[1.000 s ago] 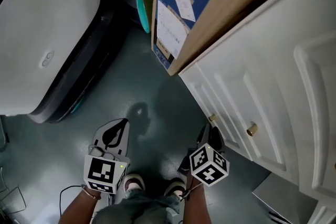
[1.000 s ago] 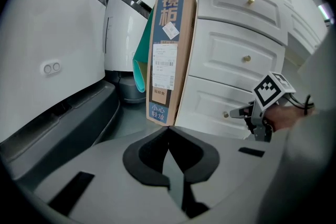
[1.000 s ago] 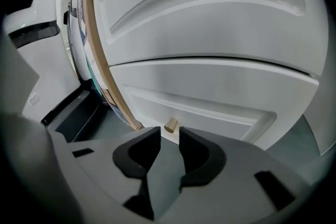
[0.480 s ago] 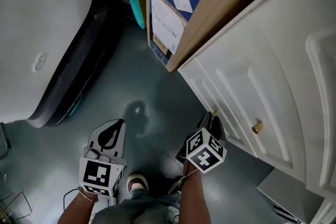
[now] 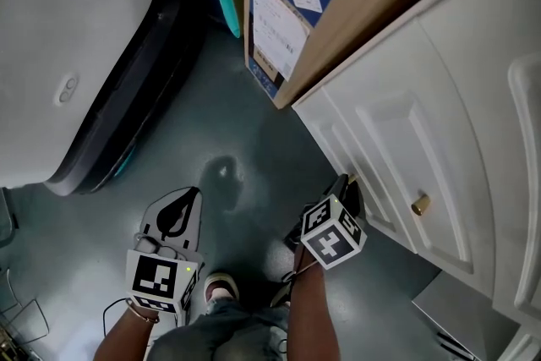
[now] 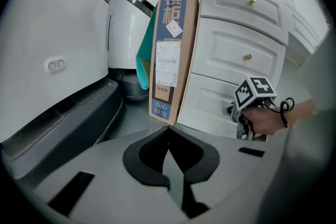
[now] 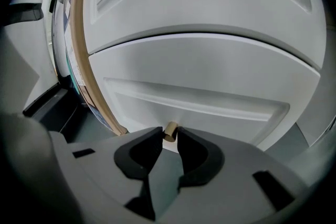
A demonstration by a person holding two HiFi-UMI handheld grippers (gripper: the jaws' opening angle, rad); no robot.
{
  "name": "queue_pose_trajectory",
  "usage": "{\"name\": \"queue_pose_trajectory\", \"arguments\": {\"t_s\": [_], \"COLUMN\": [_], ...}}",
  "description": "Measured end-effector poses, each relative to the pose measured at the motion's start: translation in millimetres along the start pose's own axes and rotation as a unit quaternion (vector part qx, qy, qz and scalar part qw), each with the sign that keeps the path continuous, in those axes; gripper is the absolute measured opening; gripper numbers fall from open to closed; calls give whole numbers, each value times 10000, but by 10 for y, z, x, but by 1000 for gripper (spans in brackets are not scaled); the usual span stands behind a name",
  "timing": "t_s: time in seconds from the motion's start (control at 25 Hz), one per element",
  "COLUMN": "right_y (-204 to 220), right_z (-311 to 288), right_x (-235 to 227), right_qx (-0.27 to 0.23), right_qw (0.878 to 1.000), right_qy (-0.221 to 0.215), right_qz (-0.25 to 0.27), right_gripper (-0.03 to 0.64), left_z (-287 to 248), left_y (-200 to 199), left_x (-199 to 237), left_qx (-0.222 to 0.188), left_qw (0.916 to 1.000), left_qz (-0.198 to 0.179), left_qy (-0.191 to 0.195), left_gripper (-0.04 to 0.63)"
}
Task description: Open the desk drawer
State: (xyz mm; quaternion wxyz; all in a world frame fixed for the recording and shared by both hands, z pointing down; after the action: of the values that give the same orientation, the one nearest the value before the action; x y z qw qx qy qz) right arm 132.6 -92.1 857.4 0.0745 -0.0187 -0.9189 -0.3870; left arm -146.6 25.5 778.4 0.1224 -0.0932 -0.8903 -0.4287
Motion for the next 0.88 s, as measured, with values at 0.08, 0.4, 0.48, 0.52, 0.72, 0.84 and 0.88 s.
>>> {"name": "queue_pose_trajectory", "arguments": {"t_s": [0.08,0.4,0.48,0.52,0.72,0.84,0.88], "right_y": [-5,4,22,31,112,160,174], "right_z": [-1,26,49,61,157,224,243], "right_x": [4,20,30,42,120,168,186], "right_qx": [-3,6,12,11,32,26,21], "right_qw": [10000,9999,9999,9999,9998,9997,9997], "right_qy": [12,74,58,49,40,46,46], "right_qz": [41,153,154,154,188,221,230], "right_gripper": [97,89,89,89,89,89,89], "left_z": [16,162,203,223,343,411,432], "left_y": [-2,62,86,92,119,131,131], "left_x": [16,113,142,157,227,259,270], "left_qx": [-3,69,63,52,74,70,73], "left_qw": [10000,9994,9993,9992,9983,9980,9979], "left_qz": [50,244,281,291,419,460,463], "left_qy": [-42,-237,-251,-260,-388,-431,-450], "left_gripper": [17,17,17,17,17,17,17]}}
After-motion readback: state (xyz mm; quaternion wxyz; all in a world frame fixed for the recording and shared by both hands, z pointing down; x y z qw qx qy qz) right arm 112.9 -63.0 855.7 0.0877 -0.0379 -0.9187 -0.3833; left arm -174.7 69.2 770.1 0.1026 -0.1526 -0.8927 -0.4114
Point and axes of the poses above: the fingertips, and each gripper's own axes: z backward along the fingers, x to its left, y out of its underside, the point moved 4 cm from there along z, backward along the fingers, and after that the axes turned 15 degrees about z, right-handed, at the moved point
